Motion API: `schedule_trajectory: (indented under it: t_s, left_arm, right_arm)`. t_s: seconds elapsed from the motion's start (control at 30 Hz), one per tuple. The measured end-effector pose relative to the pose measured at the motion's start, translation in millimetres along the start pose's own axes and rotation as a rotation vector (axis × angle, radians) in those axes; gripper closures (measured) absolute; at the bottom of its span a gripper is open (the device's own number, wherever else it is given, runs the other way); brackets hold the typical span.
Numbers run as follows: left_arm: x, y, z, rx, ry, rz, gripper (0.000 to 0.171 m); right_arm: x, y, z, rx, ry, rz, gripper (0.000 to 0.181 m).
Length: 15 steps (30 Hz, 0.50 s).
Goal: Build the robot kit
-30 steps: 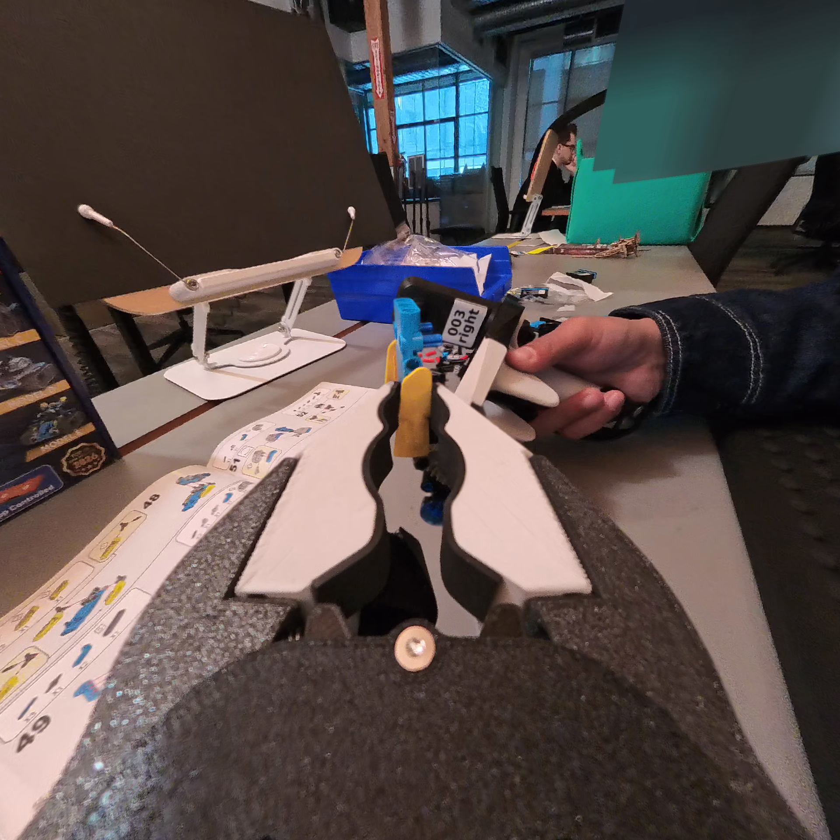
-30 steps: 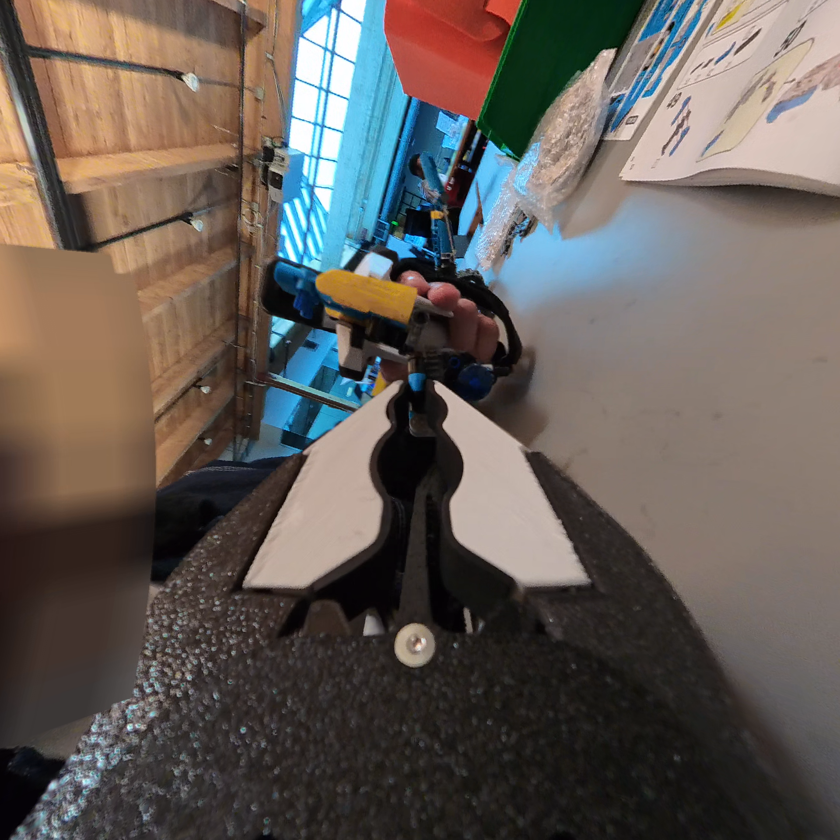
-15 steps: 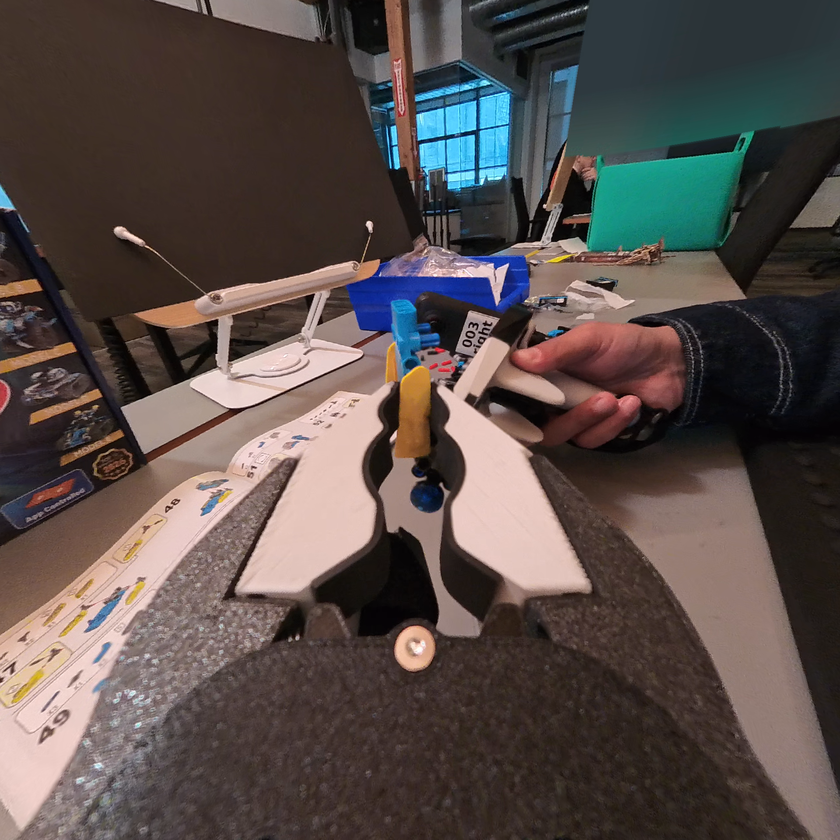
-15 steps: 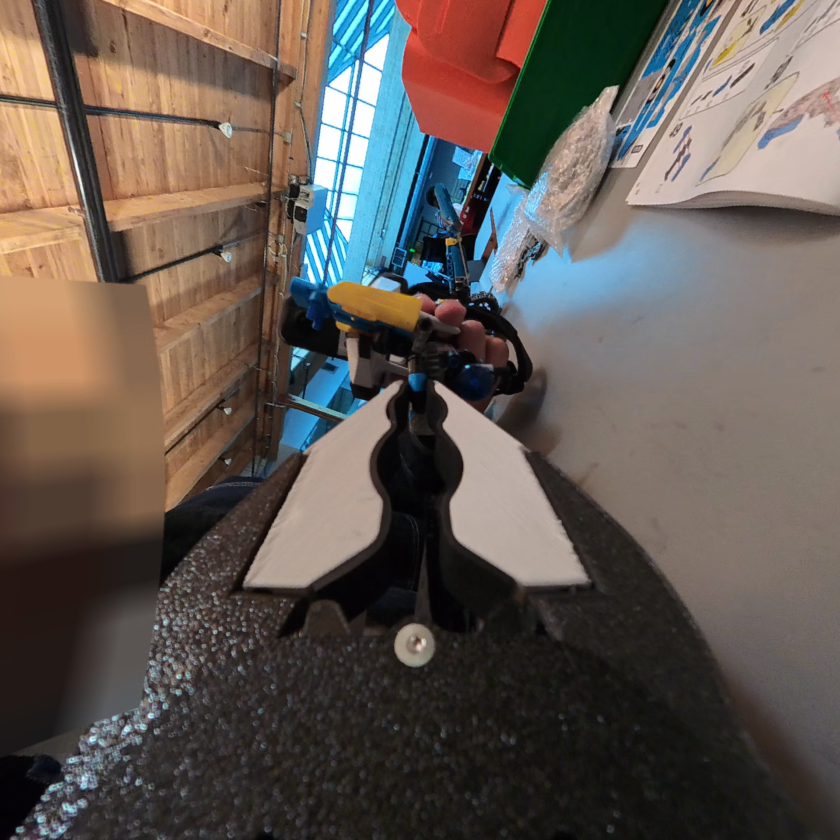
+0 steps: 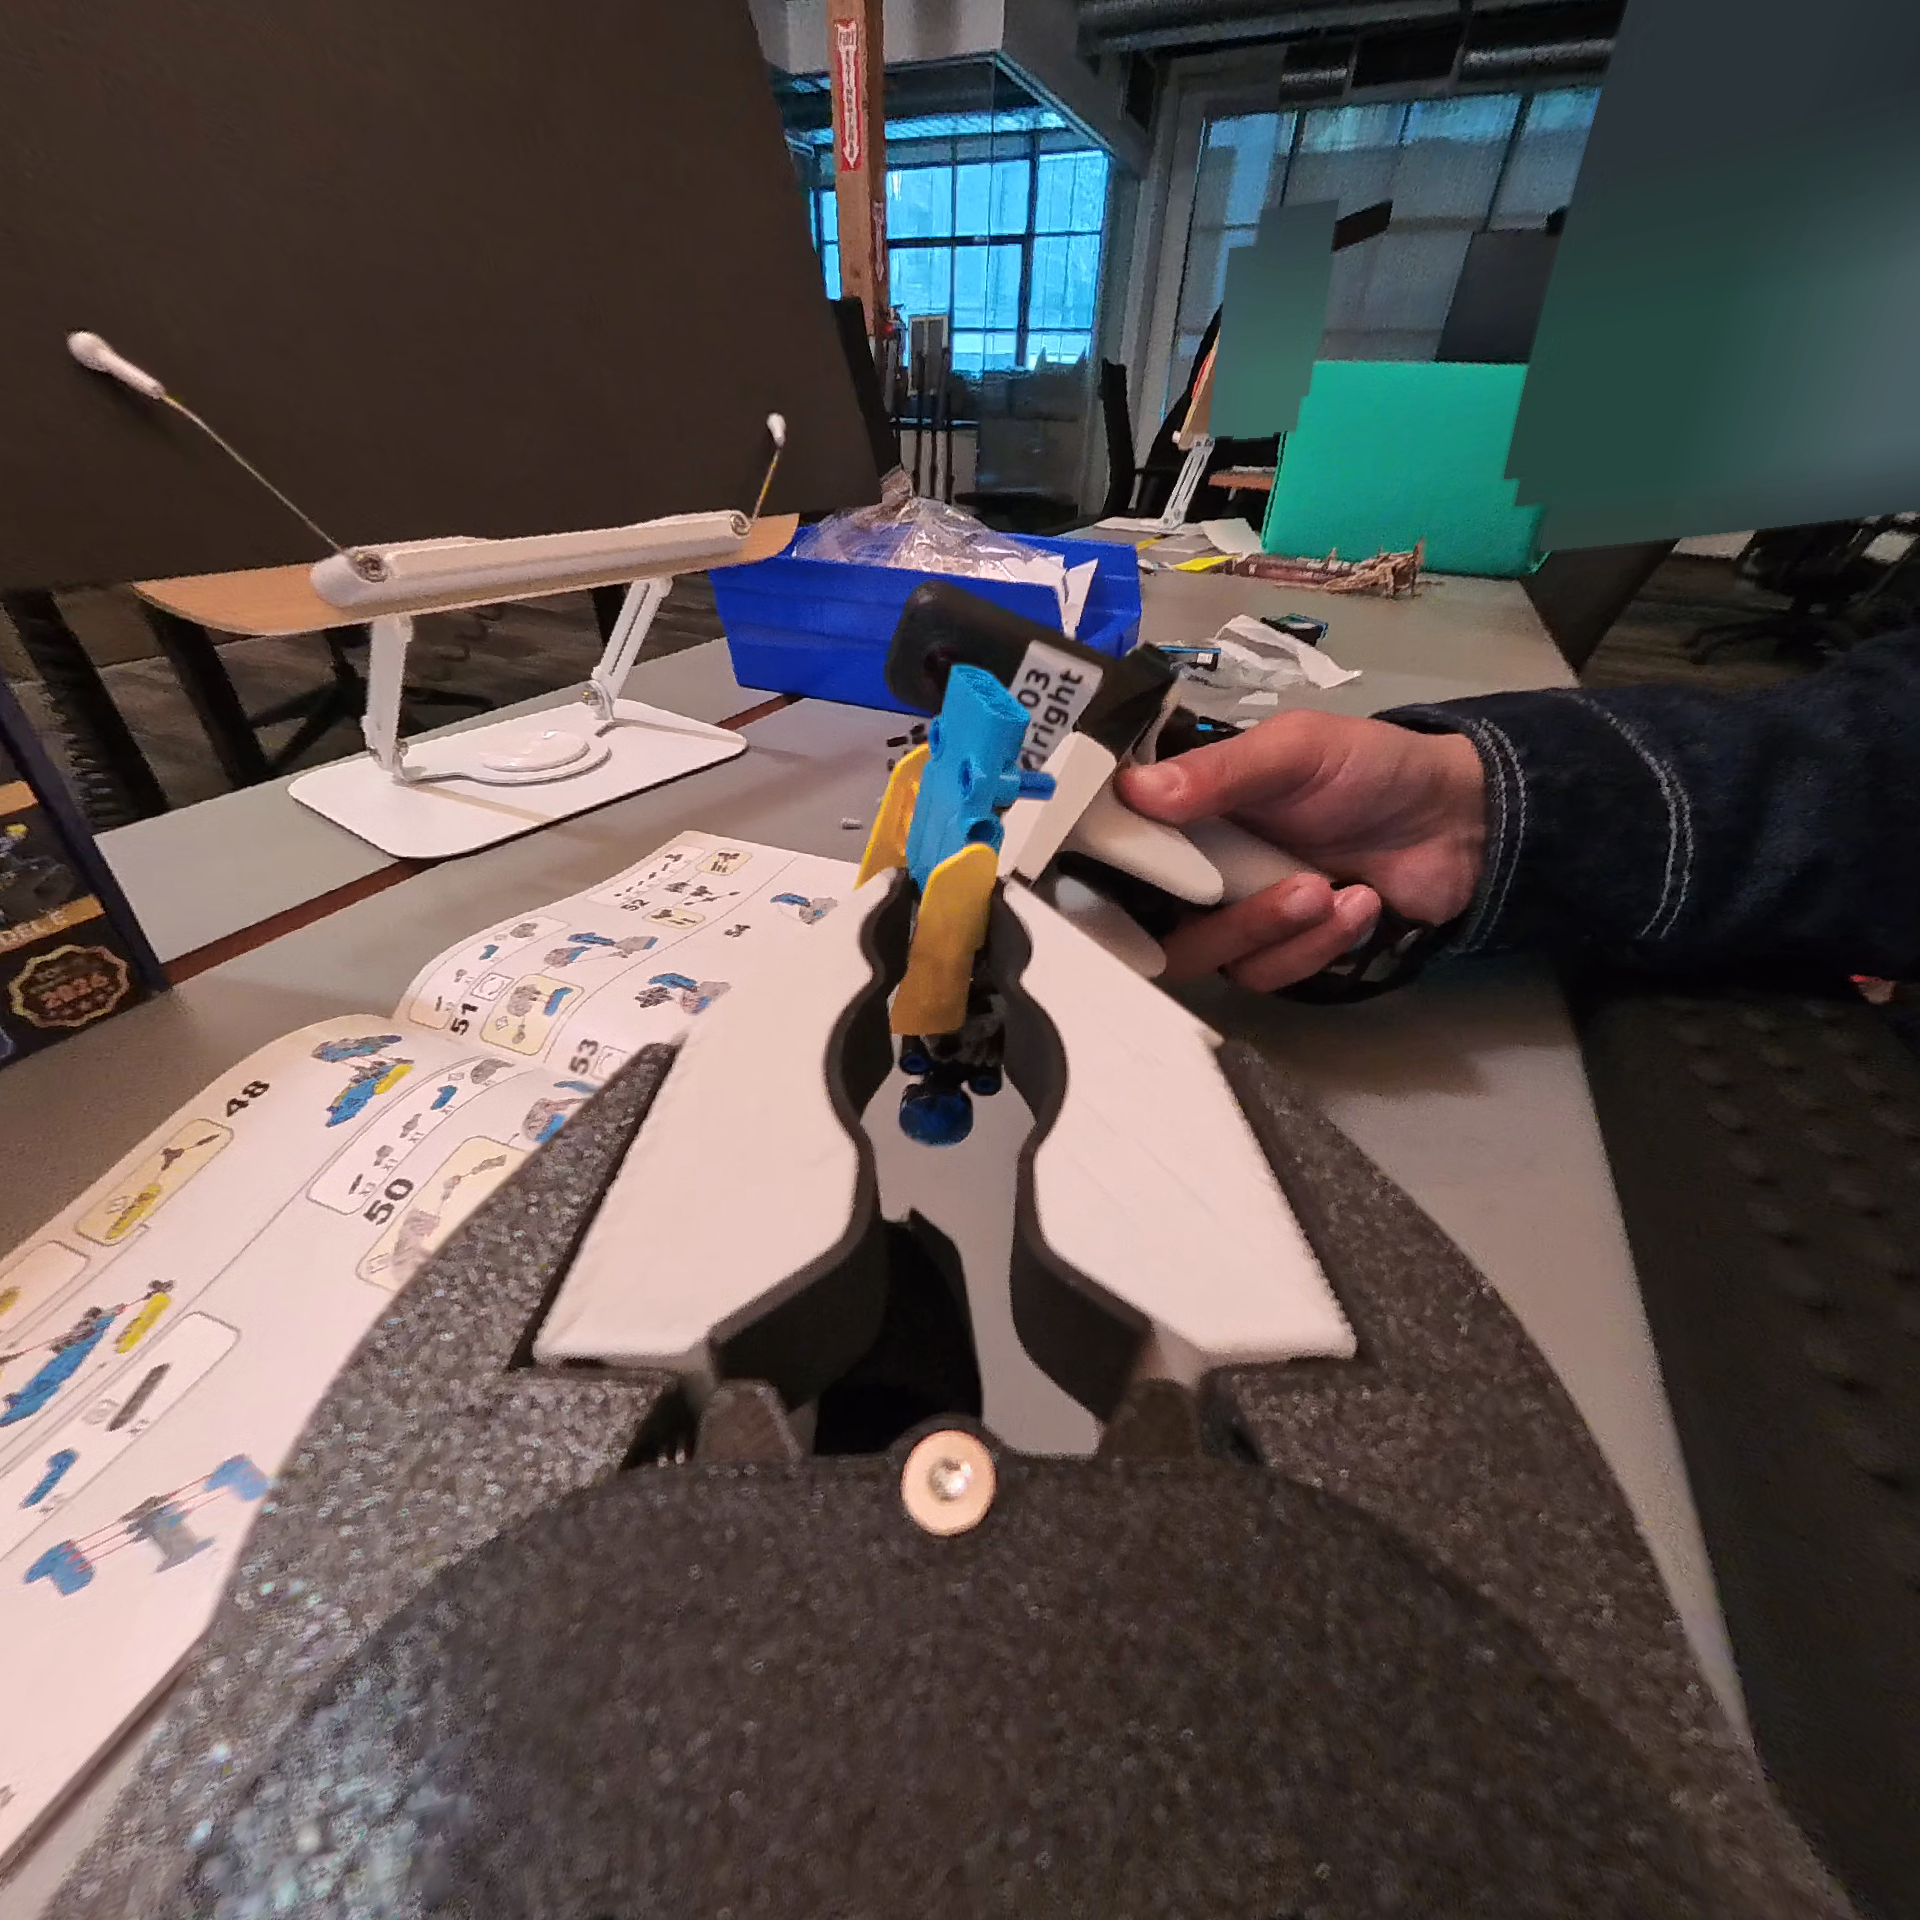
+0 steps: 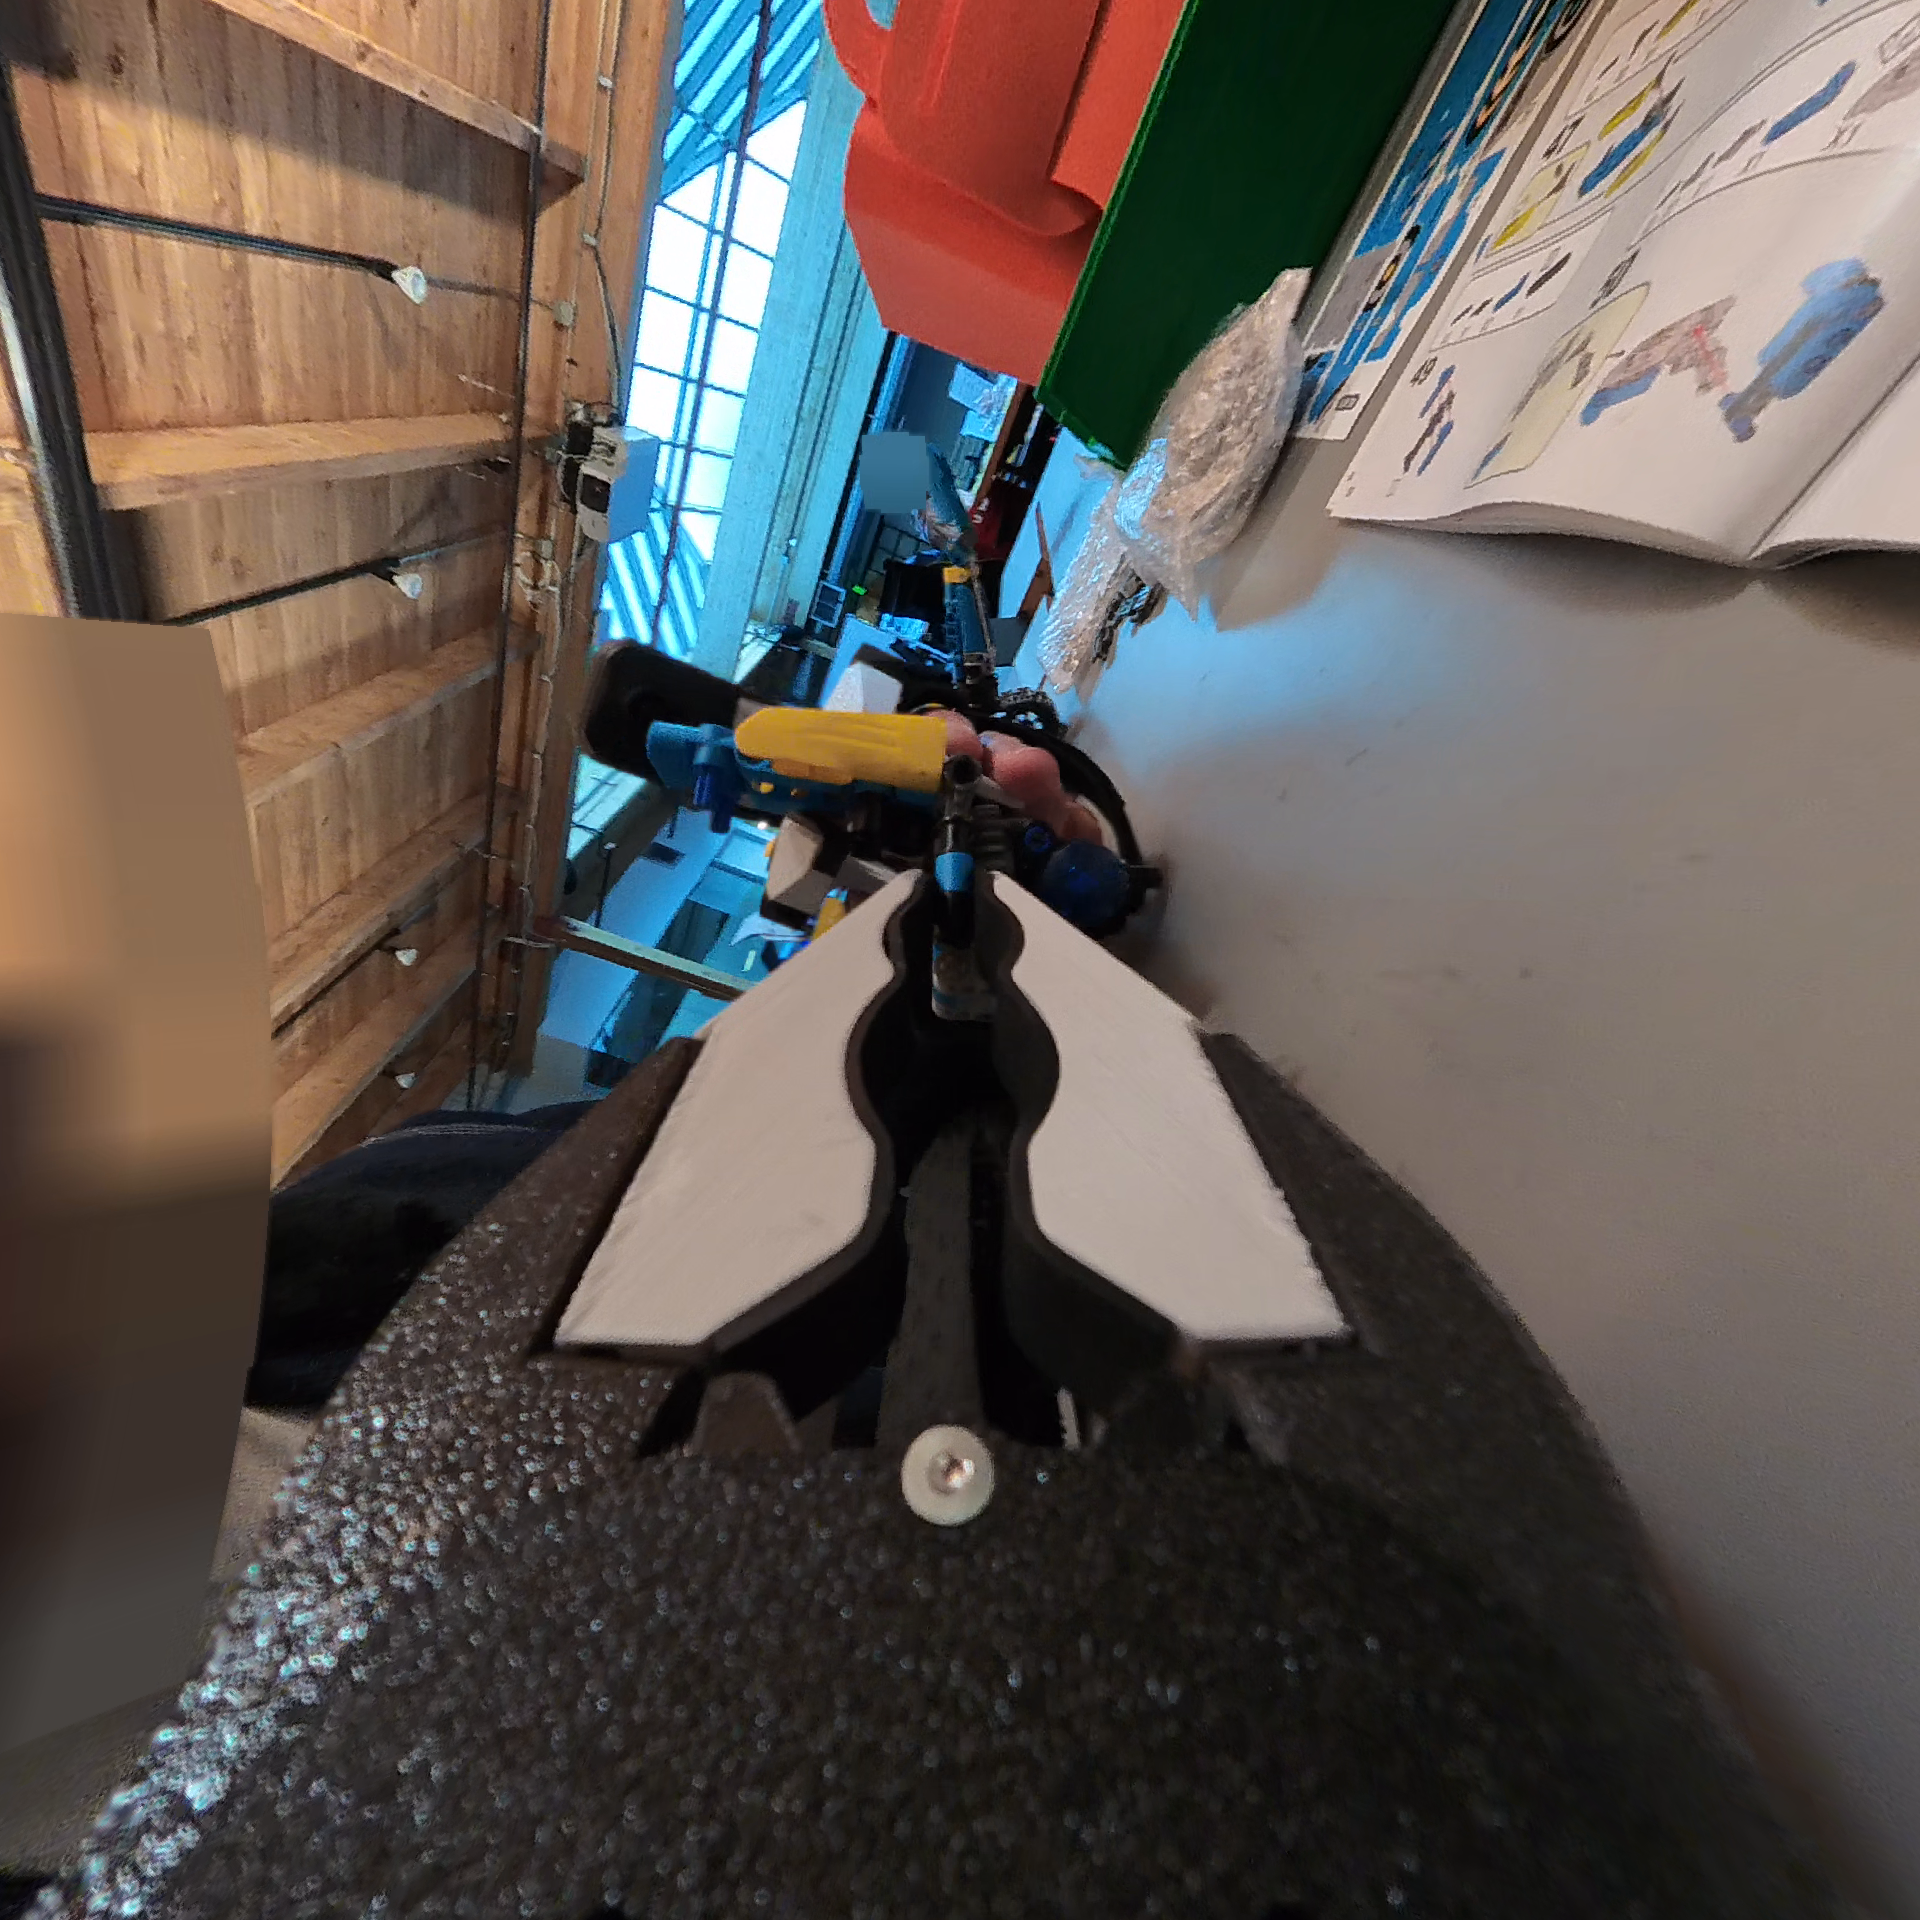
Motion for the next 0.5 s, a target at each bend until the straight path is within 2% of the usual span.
schedule_trajectory:
  t_s: [0.17,0.37,0.5]
  left_arm:
    - [-3,-14,-4,-0.089,0.018,0.018,0.155]
    - [-3,-18,-6,-0.108,0.019,0.048,0.155]
    - [-2,-21,-6,-0.121,0.026,0.014,0.154]
  right_arm:
    - [10,5,6,0.005,-0.135,0.105,0.176]
    - [14,6,6,0.023,-0.154,0.102,0.175]
    - [14,6,6,0.017,-0.215,0.177,0.175]
Point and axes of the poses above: each gripper's, where its closed fingertips meet, z back along the fingers, y out of its top, x = y × z across the jaws, the point moved 2 cm from there along z, back along the fingers, and after that the axes turned 5 degrees about -z, right-handed, at the moved point
